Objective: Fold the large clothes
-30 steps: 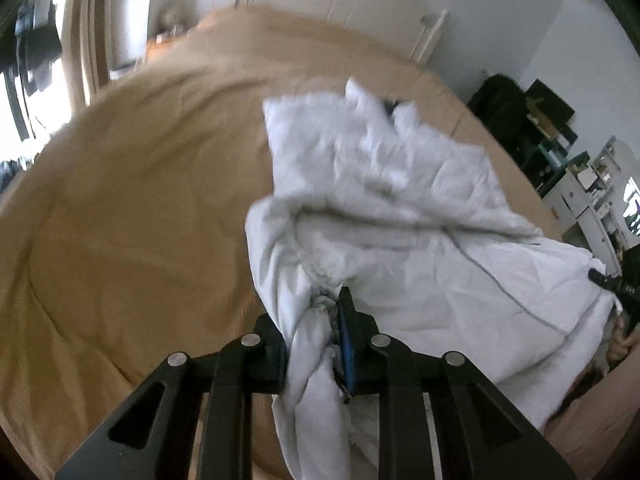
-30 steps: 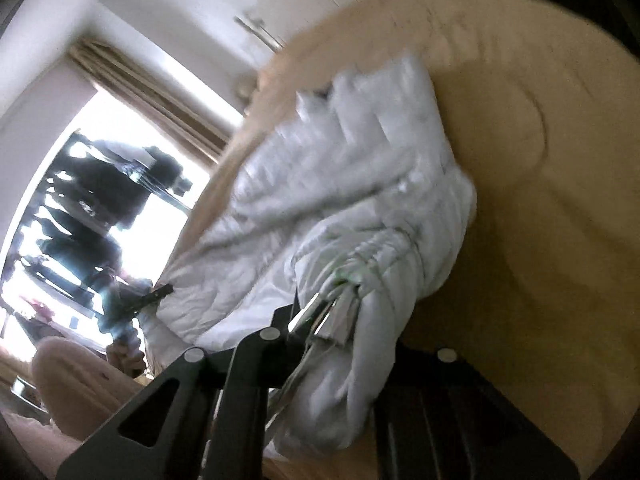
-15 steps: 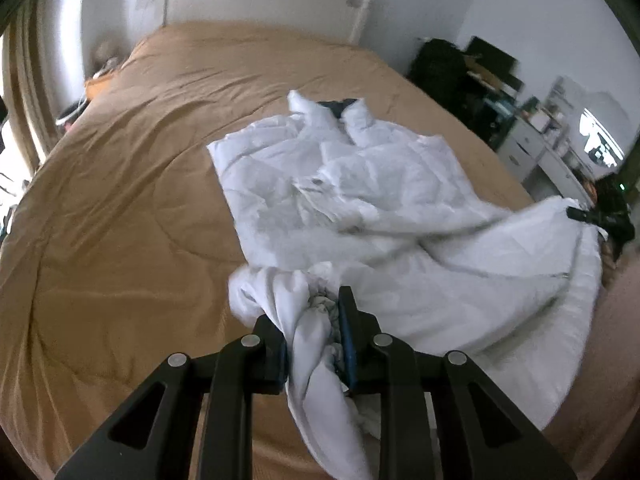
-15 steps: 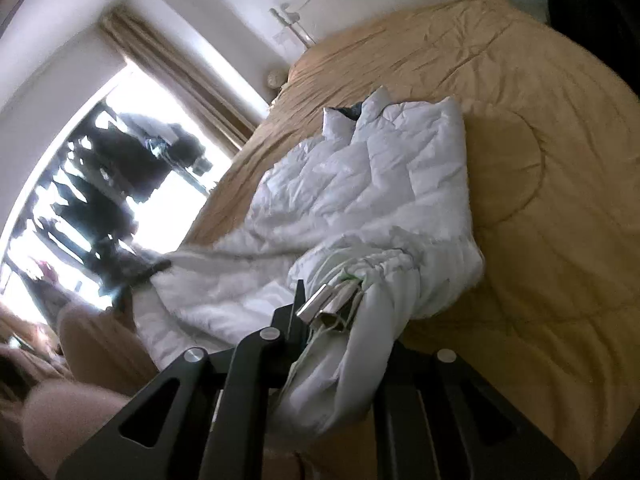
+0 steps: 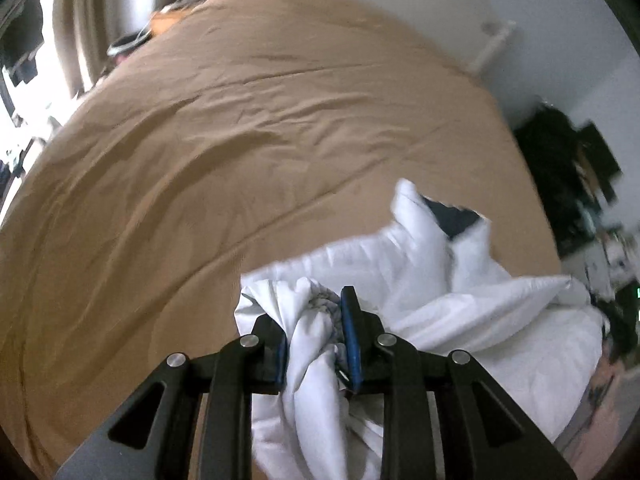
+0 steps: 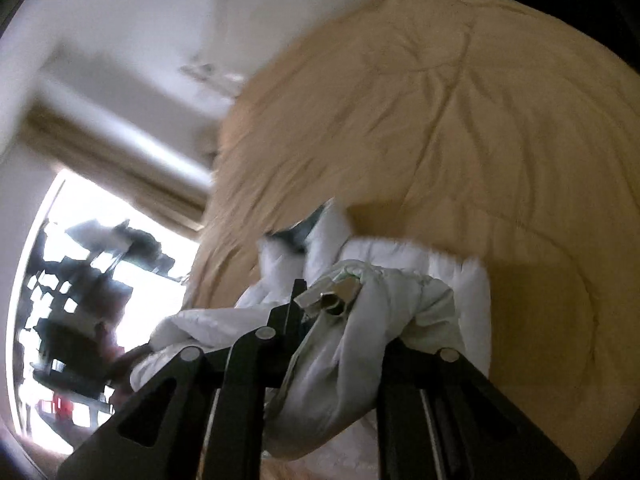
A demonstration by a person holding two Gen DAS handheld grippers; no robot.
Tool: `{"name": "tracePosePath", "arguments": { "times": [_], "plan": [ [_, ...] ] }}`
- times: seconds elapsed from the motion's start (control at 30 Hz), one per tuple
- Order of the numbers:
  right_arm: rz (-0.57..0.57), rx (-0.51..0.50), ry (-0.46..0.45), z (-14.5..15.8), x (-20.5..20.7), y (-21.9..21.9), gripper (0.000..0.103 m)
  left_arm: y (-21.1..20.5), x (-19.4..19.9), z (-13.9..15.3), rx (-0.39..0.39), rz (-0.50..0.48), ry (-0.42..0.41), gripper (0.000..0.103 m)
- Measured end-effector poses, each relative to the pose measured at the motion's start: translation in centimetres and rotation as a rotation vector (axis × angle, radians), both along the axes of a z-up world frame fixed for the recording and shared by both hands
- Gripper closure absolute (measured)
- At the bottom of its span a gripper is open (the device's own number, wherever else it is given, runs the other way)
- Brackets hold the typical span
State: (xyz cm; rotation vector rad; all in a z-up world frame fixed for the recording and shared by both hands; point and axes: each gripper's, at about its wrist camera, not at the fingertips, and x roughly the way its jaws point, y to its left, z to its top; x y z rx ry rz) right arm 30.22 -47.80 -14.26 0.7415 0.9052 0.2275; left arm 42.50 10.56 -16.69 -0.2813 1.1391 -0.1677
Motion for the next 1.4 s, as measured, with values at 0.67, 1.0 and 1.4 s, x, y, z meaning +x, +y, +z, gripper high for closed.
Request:
{"name": "tracePosePath", "arguments": {
  "times": [0.67,1.0,1.4],
  "plan": [
    [-0.245,0.339,0.151,-11.8,3.3,-3.4,0.051,-2.1,4.8,-13.9,0.03,0.188,-0.007,0.074],
    [-0.091,-0.431,-0.248,2.5,-6.1,11.5,0.018,-2.8,5.3,-13.9,0.088,0.183,-0.02,0.073],
    [0.102,-0.782,-0.206,-10.7,-5.2,22.6,0.011,0.7,5.9,-12.0,-0.1,0.241,0.032,0.069]
  ]
}}
